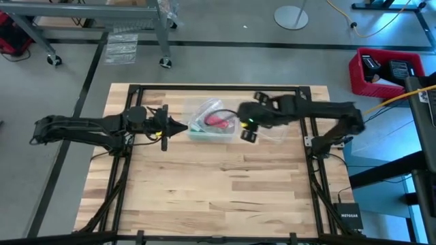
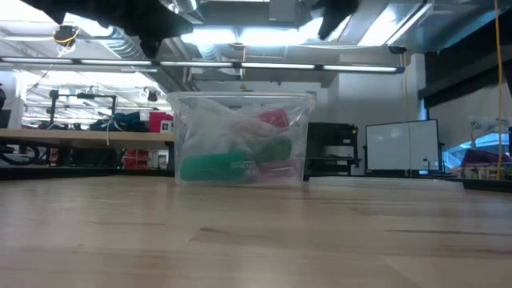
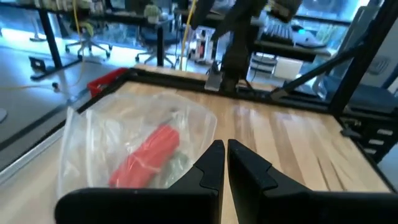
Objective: Roll bandage
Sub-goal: Close the transparent container
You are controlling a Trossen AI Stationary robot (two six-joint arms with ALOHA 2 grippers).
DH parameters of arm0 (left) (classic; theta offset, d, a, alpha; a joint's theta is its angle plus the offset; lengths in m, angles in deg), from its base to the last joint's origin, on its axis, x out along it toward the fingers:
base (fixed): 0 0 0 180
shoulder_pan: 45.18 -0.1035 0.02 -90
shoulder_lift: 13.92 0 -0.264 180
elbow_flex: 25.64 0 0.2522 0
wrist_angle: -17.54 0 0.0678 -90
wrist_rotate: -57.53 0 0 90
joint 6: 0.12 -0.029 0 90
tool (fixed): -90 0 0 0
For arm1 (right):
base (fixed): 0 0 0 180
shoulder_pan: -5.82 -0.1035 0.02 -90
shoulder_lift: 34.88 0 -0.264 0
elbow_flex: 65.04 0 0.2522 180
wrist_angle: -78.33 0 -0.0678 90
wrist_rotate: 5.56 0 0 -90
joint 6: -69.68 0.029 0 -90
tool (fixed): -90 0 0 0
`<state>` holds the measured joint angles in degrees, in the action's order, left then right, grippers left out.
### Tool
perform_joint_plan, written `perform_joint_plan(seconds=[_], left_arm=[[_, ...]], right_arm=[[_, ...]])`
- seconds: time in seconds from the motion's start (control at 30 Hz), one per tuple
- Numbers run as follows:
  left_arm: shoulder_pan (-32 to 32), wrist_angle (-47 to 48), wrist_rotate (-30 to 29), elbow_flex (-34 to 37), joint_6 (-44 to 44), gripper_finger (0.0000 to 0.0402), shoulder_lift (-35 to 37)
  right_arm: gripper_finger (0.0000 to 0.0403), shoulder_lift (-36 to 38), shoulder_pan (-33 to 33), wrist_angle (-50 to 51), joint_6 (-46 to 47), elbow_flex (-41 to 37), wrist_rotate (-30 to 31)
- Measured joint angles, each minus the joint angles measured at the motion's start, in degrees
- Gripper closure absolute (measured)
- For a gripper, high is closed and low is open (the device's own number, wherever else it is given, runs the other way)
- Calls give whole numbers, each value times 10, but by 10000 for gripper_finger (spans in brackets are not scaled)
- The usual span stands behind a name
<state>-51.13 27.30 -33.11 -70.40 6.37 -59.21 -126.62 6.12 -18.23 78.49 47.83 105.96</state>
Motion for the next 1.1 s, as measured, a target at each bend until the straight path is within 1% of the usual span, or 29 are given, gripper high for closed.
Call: perform_joint_plan(seconds=[0.1,0.2,0.3,0.4,0.5,0.57,0.63,0.73,0.87,0.97,1.0,1.1], left_arm=[[6,-28,0,16,5,389,-16],[13,-33,0,20,11,389,-38],[19,-32,0,21,17,389,-68],[26,-34,0,21,26,389,-97],[34,-44,0,21,36,389,-123],[41,-44,0,21,39,389,-133],[46,-44,0,21,44,389,-139],[55,-43,0,21,55,389,-142],[65,-46,0,21,57,389,-142],[68,-45,0,21,57,389,-142],[68,-45,0,21,57,389,-142],[68,-45,-1,21,58,389,-142]], right_arm=[[246,71,-14,-46,33,-113,43],[246,155,-12,-141,61,-255,51],[246,215,9,-245,83,-398,50],[246,244,39,-341,107,-513,43],[246,243,83,-411,121,-595,20],[246,233,113,-448,128,-632,1],[246,224,140,-463,134,-655,-15],[246,208,156,-471,135,-678,-33],[246,188,153,-480,127,-702,-43],[246,176,140,-500,127,-718,-77],[246,175,132,-511,132,-720,-95],[246,174,89,-513,157,-720,-117]])
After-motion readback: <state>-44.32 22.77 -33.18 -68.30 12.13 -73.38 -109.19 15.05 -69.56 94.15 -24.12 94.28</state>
